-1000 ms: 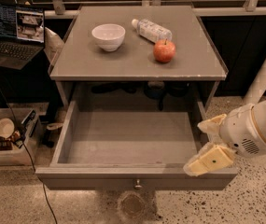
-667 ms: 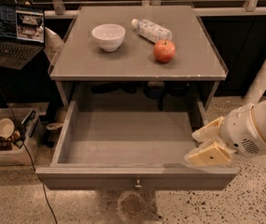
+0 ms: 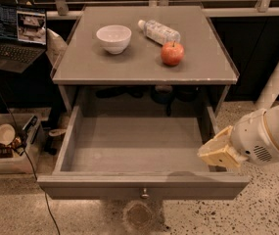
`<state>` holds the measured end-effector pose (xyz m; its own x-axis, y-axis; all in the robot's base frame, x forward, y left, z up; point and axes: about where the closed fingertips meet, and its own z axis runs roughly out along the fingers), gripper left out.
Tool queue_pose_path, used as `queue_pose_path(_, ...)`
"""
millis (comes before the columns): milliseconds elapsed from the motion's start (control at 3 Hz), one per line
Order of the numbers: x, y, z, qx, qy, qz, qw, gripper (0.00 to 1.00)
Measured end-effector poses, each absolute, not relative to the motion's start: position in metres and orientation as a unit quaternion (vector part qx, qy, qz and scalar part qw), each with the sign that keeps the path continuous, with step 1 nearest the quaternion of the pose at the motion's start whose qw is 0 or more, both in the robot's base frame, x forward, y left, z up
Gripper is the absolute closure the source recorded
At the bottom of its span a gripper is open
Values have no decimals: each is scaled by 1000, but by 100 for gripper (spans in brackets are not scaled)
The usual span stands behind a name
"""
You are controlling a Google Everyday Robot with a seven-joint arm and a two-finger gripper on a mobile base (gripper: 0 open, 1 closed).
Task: Close top drawer
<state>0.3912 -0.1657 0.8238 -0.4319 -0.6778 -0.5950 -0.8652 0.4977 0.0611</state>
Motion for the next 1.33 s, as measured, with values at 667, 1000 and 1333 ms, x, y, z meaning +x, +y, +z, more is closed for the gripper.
queue_pose_path(667,374,-152,807,-454,819,190,293,100)
queue_pose_path(1000,352,-139,771,-400,831,200,332,100)
queue_pose_path(1333,342,-128,718,-337,846,219,352,100)
